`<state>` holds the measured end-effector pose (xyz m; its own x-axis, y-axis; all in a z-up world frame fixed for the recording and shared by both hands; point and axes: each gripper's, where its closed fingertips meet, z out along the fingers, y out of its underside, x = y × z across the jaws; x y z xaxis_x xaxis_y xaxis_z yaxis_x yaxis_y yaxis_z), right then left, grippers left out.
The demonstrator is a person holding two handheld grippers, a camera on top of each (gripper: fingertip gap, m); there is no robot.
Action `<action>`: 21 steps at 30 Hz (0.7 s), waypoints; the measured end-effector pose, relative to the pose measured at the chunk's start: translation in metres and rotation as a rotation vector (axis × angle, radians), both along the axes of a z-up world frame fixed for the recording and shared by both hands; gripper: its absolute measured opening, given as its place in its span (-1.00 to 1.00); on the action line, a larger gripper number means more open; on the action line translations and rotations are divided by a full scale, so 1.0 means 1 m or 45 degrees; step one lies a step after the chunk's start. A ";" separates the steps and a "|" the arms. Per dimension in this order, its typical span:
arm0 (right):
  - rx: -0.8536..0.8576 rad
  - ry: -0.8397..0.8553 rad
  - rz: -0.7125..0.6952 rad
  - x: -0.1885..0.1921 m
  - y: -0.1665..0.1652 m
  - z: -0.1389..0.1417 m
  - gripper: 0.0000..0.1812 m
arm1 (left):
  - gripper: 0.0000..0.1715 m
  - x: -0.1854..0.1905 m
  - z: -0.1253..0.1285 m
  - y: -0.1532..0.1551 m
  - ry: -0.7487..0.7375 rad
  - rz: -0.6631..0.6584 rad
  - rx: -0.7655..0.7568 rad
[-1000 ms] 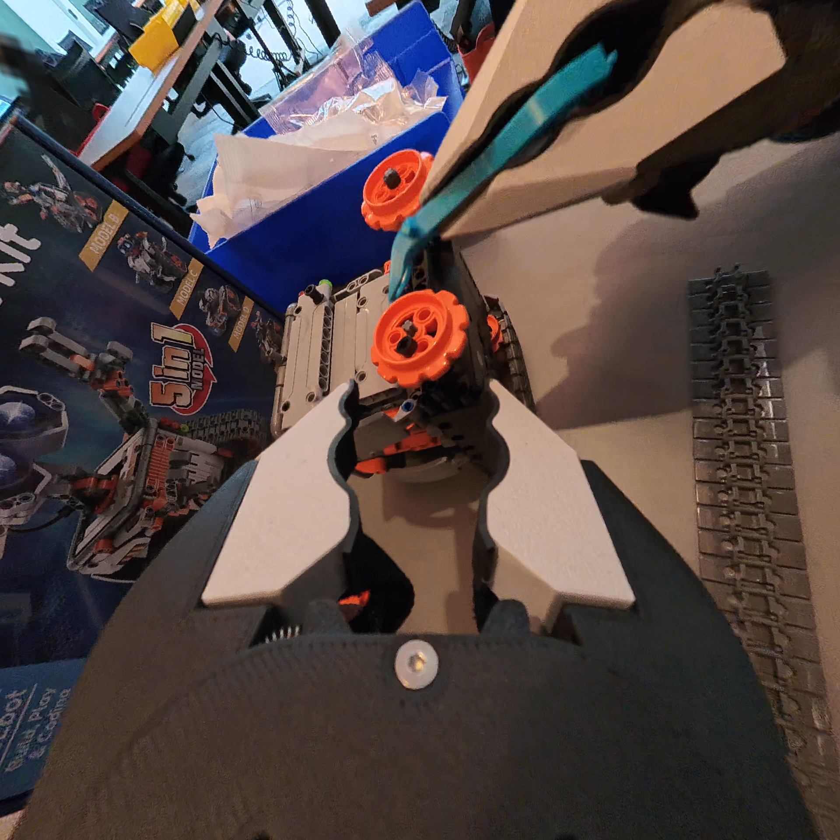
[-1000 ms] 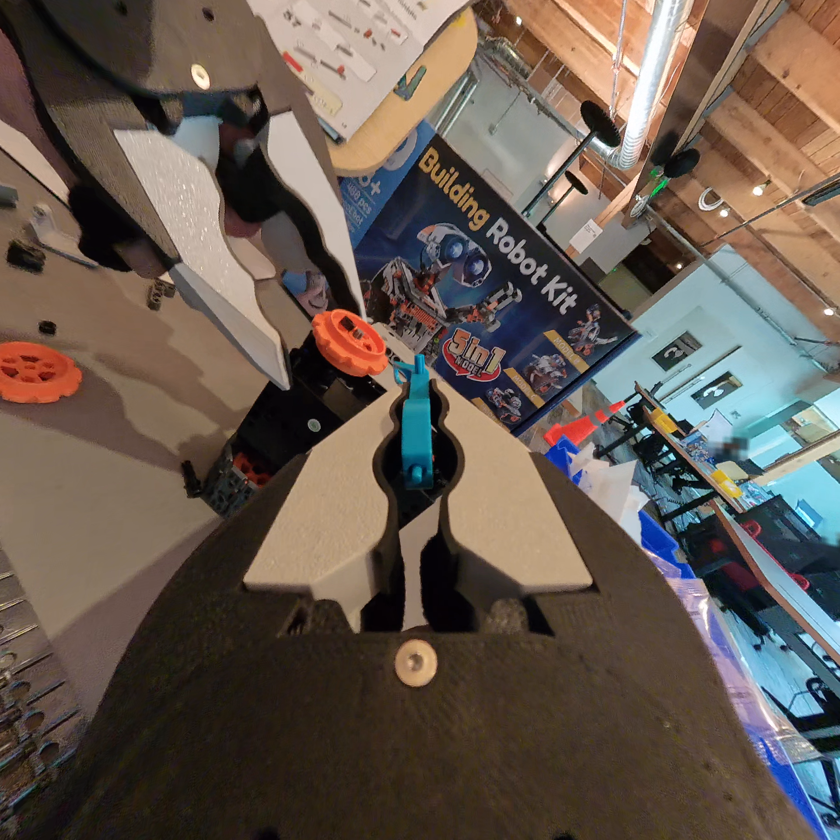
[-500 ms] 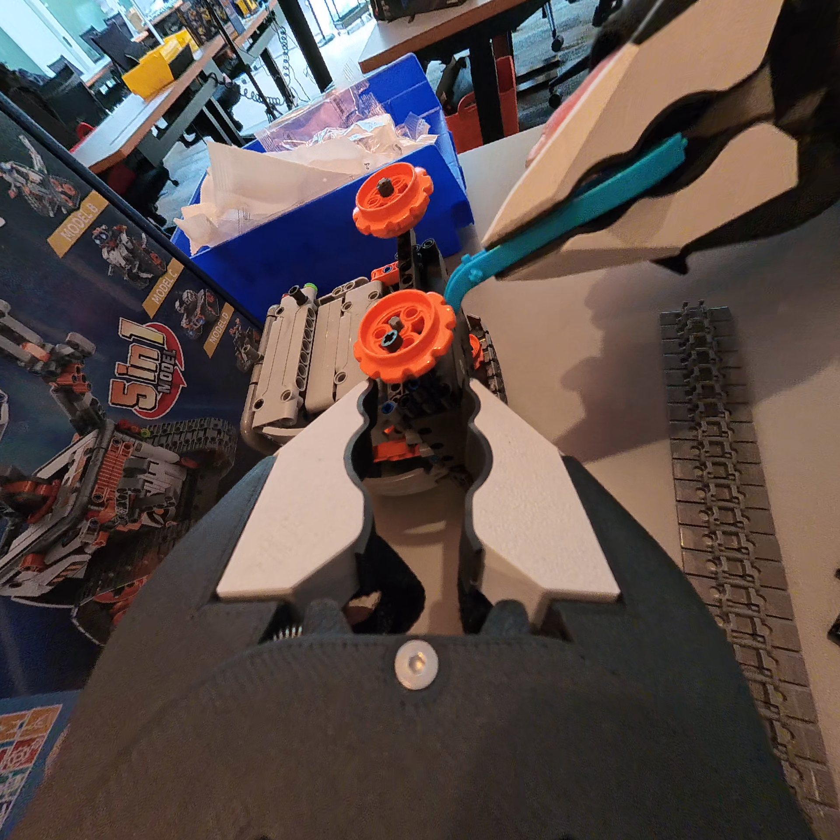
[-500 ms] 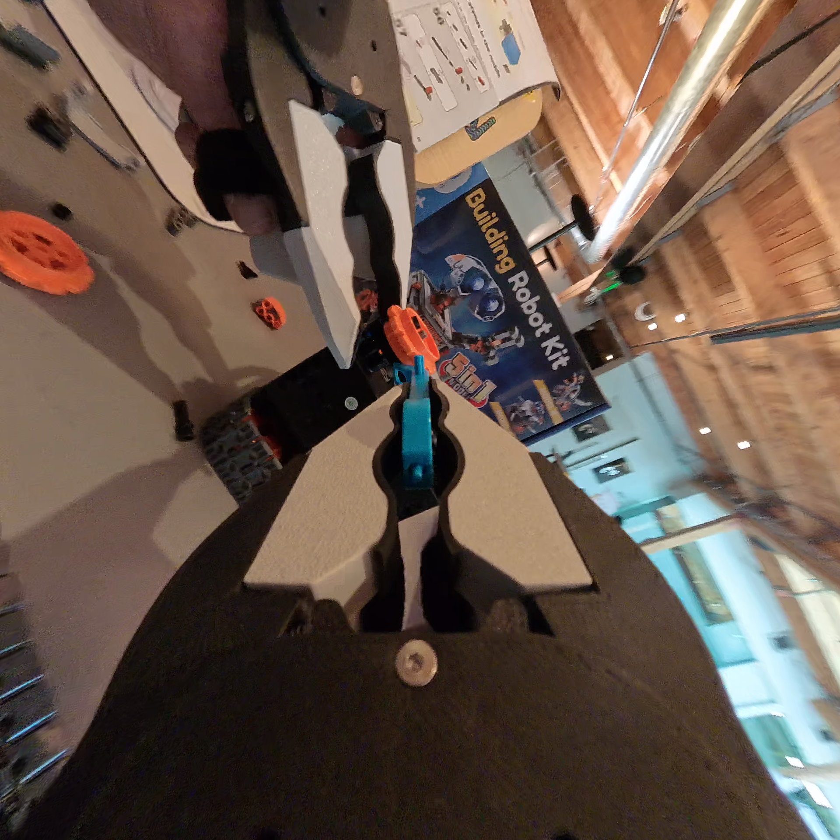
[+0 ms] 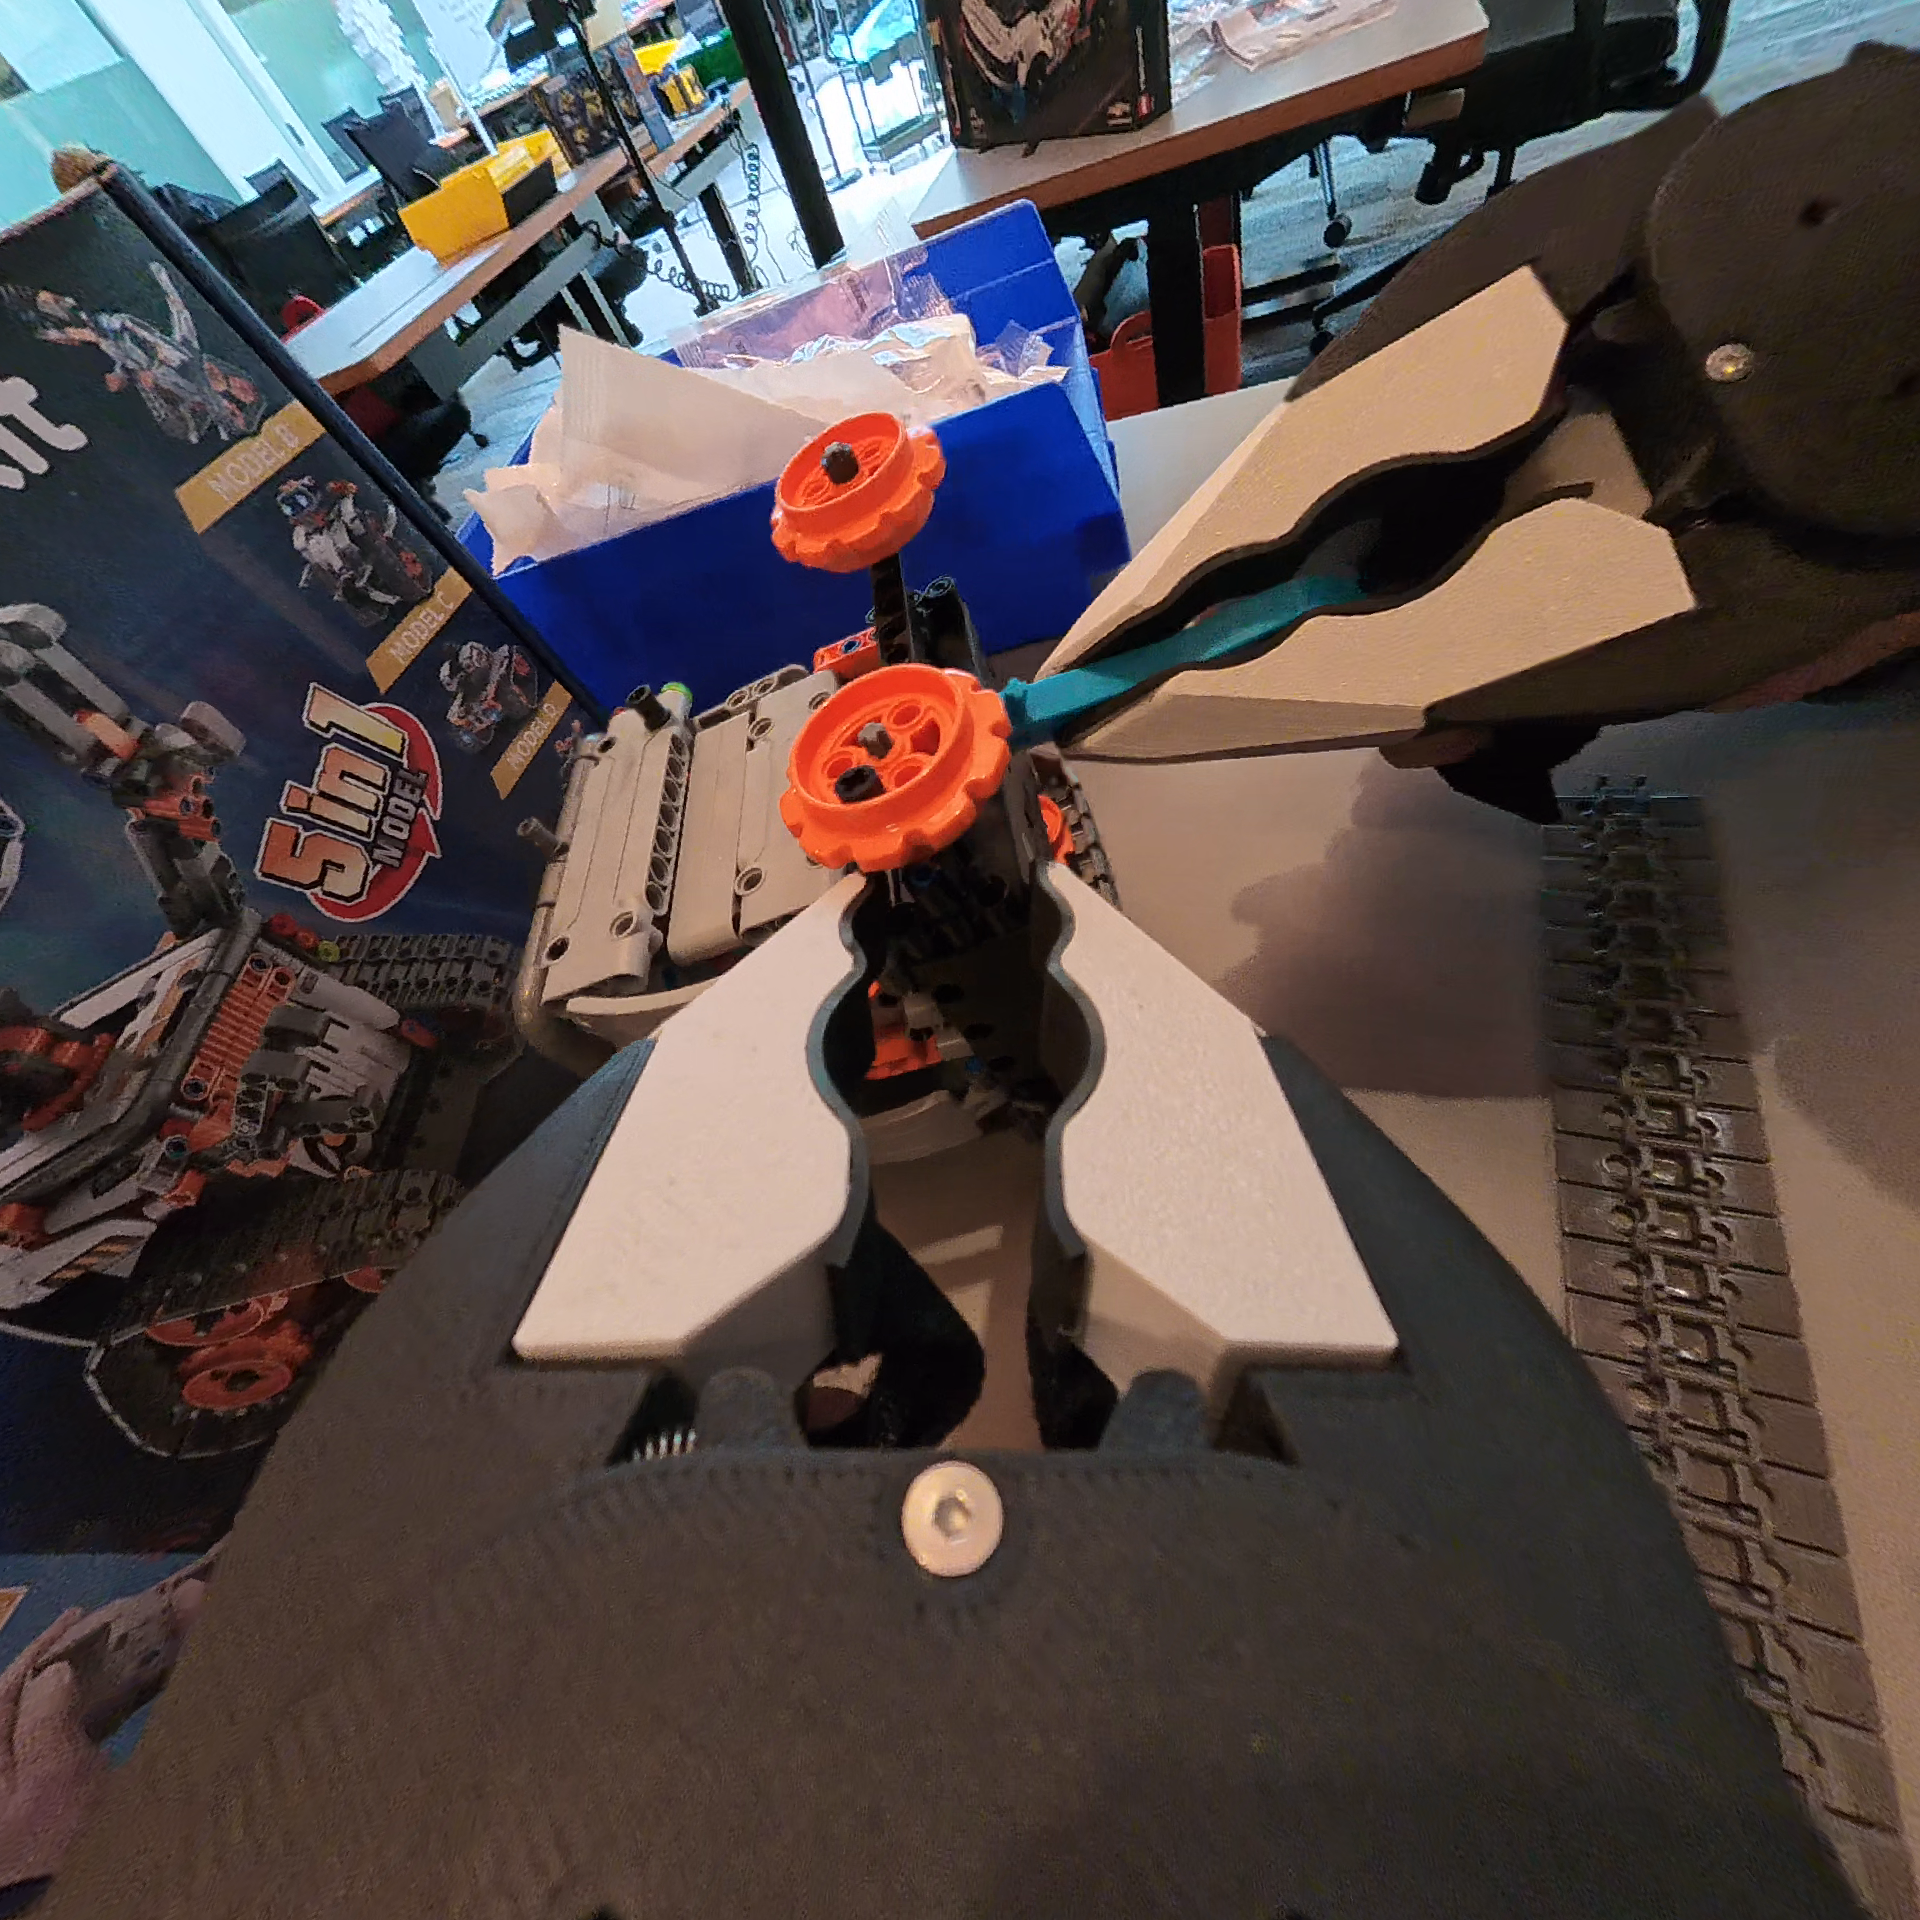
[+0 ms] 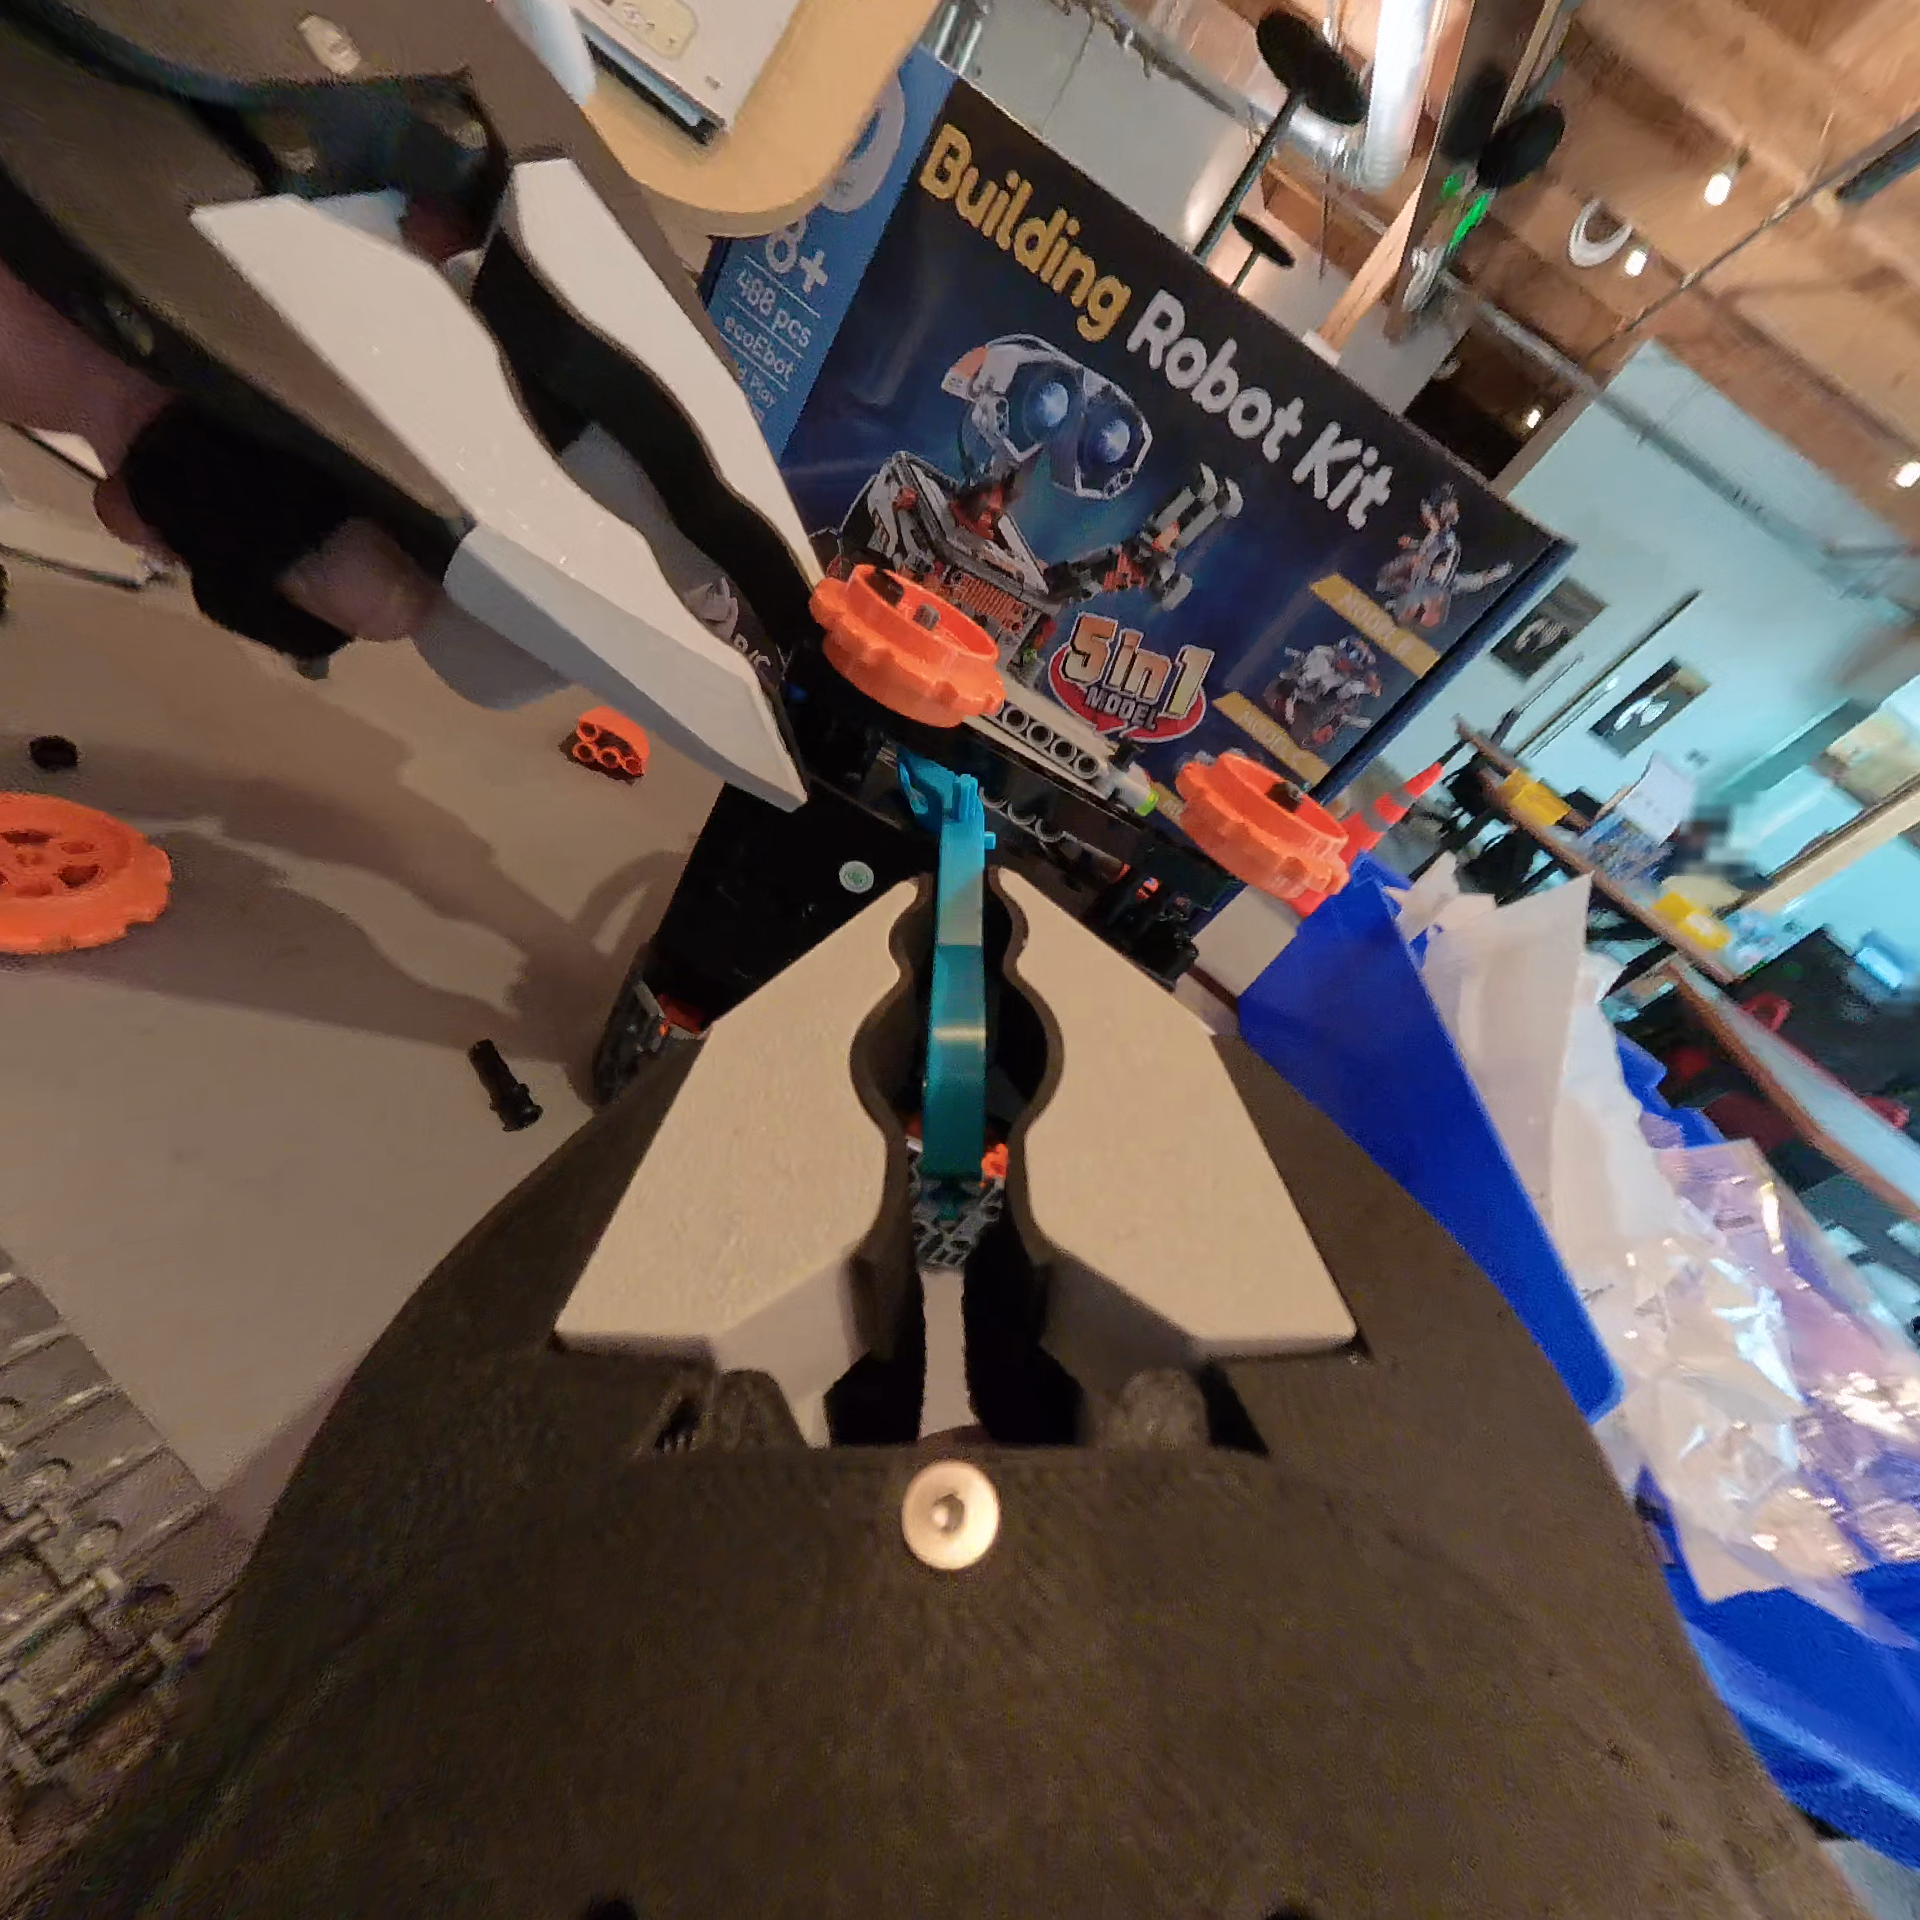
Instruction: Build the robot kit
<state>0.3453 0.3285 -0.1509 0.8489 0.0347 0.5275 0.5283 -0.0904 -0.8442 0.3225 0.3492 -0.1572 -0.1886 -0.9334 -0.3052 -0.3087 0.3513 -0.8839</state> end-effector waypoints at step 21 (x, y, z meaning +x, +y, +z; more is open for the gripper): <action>-0.220 1.167 0.186 0.005 0.009 0.002 -0.94 | -0.70 0.011 0.000 -0.001 -0.059 0.096 0.022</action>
<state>0.3502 0.3375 -0.1487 0.9112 0.1890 -0.3659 -0.3190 -0.2381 -0.9173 0.3339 0.3481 -0.1568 -0.1034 -0.9389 -0.3284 -0.2934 0.3443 -0.8918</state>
